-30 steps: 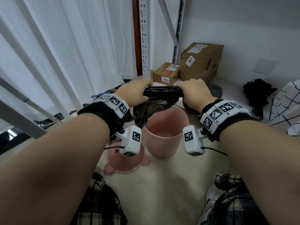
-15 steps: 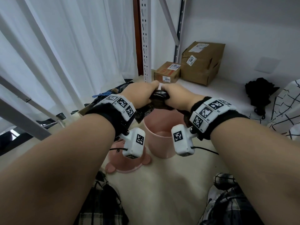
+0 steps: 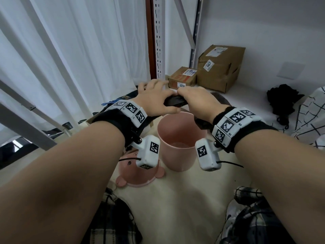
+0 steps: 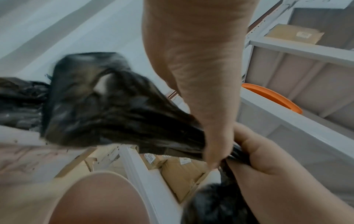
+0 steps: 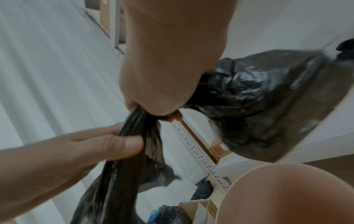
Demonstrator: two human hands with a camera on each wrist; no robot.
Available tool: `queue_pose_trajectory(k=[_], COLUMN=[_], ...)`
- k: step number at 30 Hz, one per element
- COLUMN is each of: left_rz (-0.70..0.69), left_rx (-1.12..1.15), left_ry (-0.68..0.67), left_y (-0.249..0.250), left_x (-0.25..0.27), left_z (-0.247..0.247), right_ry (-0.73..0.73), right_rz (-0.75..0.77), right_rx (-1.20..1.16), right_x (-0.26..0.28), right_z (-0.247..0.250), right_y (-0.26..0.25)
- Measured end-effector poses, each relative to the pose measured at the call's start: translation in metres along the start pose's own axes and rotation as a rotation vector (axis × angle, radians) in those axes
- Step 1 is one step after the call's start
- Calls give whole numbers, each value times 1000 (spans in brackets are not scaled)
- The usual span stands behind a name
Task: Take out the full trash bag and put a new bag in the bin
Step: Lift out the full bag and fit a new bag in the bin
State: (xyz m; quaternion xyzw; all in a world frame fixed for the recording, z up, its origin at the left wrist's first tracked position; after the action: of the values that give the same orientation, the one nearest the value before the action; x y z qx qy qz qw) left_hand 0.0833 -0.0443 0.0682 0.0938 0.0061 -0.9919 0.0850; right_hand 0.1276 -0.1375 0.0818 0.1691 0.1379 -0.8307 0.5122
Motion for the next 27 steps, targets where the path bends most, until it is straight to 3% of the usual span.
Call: queue_pose_trajectory(k=[5,11,15,19,24,27], left_rz=[7,108,214,302,354,354], left_rx=[338,63,-200,141,317,422], left_ry=[1,155,-12,-113,-44,-9], left_y=[4,-26,-51,-59,-47,-35], left_x=[-1,4,12,17,5,-4], left_z=[8,11,-8,-32,-22,-13], right_ry=[119,49,-121,-77,-176,-71], right_rz=[17,-124,-359,-539,-478,-345], right_rx=[-42,127,205,22,104,-17], right_x=[1,16,35,47,36,14], right_z=[14,4,-12,-19,-19,-13], right_y=[-1,34,71,90,71,40])
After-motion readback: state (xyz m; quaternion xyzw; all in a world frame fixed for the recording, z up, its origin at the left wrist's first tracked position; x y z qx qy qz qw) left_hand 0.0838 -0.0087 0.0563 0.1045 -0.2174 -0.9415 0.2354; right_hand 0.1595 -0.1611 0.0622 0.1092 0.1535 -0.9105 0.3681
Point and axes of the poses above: each hand's wrist, its own x-axis away from the middle knuckle, its own z-axis out of the back of the hand, y = z × x, the point moved 8 cm from there along -x, towards the middle knuckle, and after that the axes turned 10 degrees about y, right-handed, at the moved point
